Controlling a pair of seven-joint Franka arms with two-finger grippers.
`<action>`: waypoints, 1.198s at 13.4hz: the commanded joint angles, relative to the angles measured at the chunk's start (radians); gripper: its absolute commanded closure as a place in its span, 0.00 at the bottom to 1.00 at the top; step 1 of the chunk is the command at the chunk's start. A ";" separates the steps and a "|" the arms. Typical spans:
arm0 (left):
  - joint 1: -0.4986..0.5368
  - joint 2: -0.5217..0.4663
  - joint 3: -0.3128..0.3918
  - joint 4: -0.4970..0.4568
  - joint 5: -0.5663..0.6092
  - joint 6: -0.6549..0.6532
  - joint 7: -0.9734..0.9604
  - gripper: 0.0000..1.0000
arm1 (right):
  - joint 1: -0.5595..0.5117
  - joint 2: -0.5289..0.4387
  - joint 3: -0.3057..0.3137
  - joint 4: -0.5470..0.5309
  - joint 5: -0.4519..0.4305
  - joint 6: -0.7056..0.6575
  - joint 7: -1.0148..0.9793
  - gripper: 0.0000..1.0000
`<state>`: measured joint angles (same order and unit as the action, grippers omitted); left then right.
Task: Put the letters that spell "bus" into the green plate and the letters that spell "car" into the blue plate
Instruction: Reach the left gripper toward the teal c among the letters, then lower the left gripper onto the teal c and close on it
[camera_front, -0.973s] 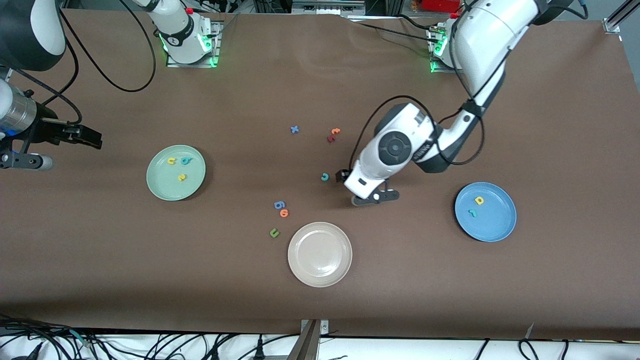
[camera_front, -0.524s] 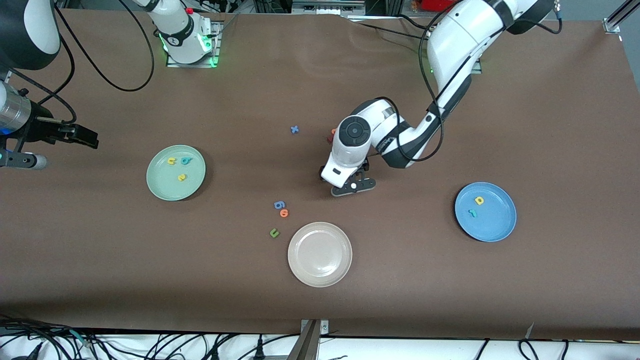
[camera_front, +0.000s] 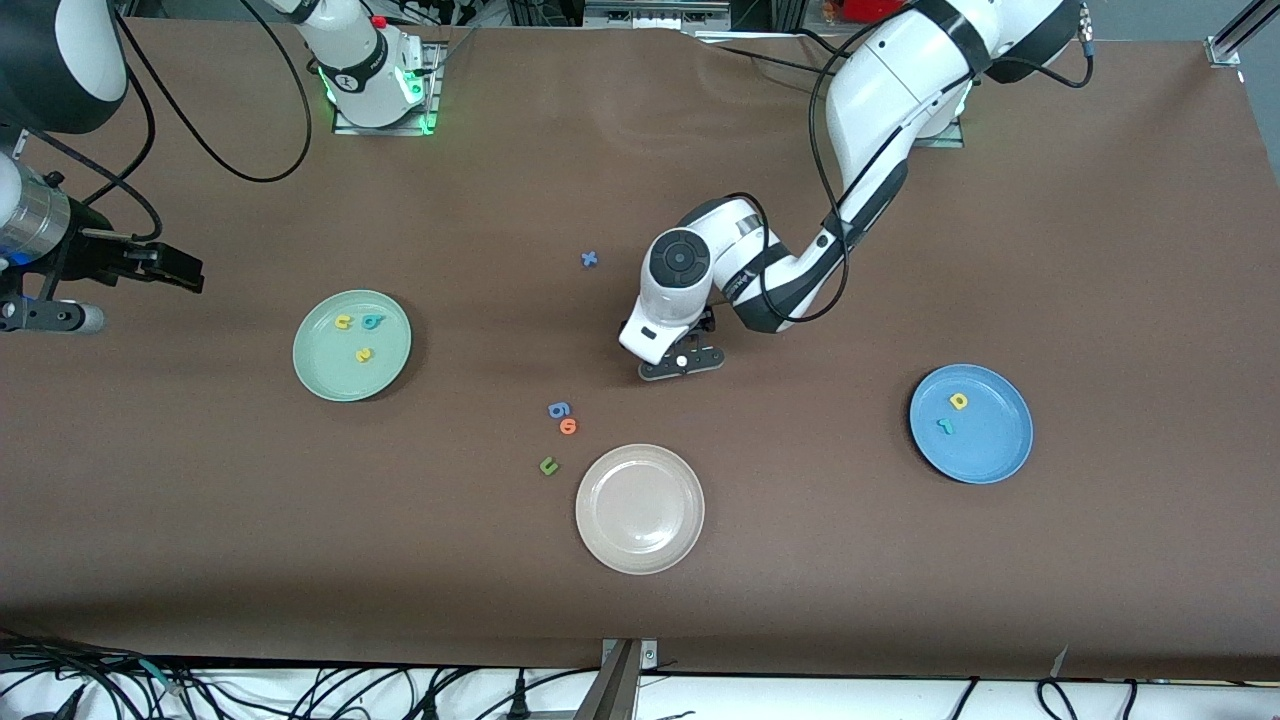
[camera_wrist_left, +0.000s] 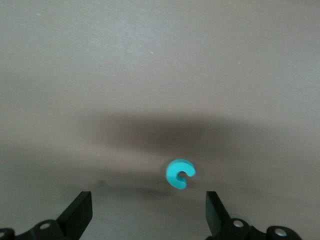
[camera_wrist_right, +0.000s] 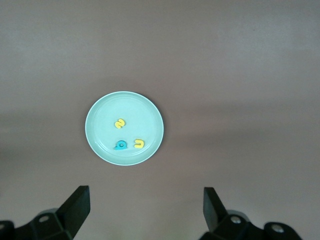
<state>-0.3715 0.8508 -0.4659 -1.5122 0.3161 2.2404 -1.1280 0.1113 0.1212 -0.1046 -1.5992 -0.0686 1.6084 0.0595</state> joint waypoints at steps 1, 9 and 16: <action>-0.040 0.062 0.016 0.082 0.034 -0.004 -0.027 0.00 | -0.010 -0.026 0.008 -0.013 0.001 -0.008 -0.012 0.00; -0.064 0.070 0.038 0.090 0.034 -0.004 -0.029 0.24 | -0.012 -0.018 0.006 -0.002 0.003 -0.016 -0.009 0.00; -0.083 0.094 0.052 0.127 0.032 -0.004 -0.030 0.40 | -0.012 -0.018 0.005 -0.001 0.003 -0.016 -0.012 0.00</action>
<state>-0.4369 0.9213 -0.4233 -1.4278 0.3161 2.2405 -1.1354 0.1090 0.1187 -0.1053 -1.5982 -0.0687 1.6046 0.0596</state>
